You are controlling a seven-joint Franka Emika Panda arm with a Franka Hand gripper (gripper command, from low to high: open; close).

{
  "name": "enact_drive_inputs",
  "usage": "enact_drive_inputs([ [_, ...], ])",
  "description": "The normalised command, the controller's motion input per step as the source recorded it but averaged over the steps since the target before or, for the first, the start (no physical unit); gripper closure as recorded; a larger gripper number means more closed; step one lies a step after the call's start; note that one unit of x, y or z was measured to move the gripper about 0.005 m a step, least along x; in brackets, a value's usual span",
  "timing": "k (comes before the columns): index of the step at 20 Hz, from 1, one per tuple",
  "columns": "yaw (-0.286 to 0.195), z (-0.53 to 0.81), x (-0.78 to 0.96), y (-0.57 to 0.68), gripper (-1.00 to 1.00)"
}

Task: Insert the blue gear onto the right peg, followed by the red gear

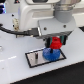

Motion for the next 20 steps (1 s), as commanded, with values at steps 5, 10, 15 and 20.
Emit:
enact_drive_inputs([
  [5,0.000,-0.07,0.16,-0.17,1.00],
  [10,0.000,-0.12,0.20,-0.18,1.00],
  [15,0.000,-0.15,0.19,-0.04,1.00],
  [20,0.000,0.14,0.30,0.01,1.00],
])
